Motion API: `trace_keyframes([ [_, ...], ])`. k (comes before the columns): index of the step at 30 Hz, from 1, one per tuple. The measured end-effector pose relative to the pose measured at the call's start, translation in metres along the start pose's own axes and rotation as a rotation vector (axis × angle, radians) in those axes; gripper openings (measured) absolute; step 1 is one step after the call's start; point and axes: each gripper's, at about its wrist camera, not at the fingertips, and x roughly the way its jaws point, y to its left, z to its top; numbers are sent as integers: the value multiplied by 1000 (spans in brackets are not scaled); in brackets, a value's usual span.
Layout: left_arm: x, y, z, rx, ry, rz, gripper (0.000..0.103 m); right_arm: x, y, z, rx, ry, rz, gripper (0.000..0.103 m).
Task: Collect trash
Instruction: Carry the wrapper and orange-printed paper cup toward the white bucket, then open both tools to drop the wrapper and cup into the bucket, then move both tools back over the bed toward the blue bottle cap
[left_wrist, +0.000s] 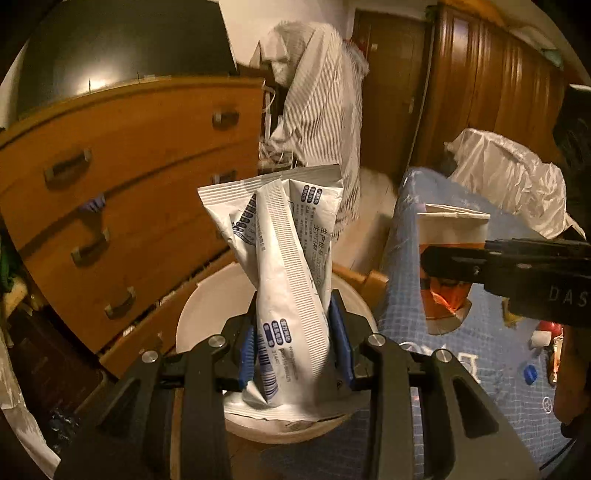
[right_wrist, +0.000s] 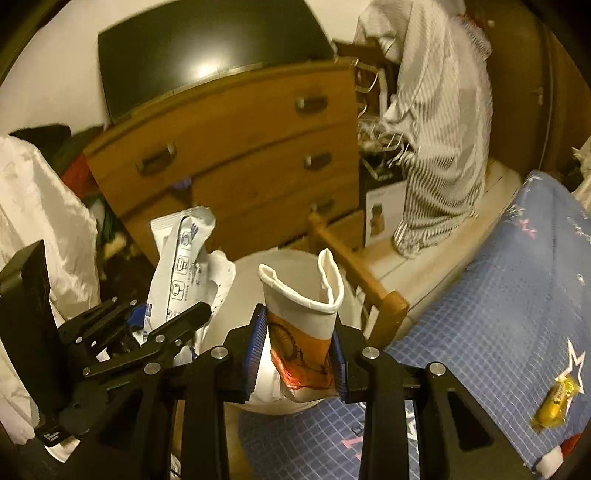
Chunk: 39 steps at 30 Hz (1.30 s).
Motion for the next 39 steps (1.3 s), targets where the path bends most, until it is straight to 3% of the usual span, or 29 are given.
trace_keyframes([
  [8, 36, 28, -6, -23, 95, 20, 34, 77, 3, 7, 43, 122, 31, 33],
  [15, 53, 47, -17, -50, 138, 25, 34, 103, 1, 4, 43, 150, 21, 33],
  [25, 59, 51, -17, -54, 140, 27, 36, 104, -9, 0, 47, 150, 26, 37],
  [27, 62, 53, -18, -55, 150, 35, 42, 103, -12, 0, 52, 142, 23, 40],
  [29, 63, 55, -19, -54, 150, 48, 61, 102, -17, 1, 68, 130, 25, 55],
  [30, 63, 57, -20, -55, 147, 52, 63, 100, -19, 1, 73, 127, 29, 58],
  [39, 61, 53, -21, -47, 141, 59, 64, 73, -36, -4, 101, 69, 46, 58],
])
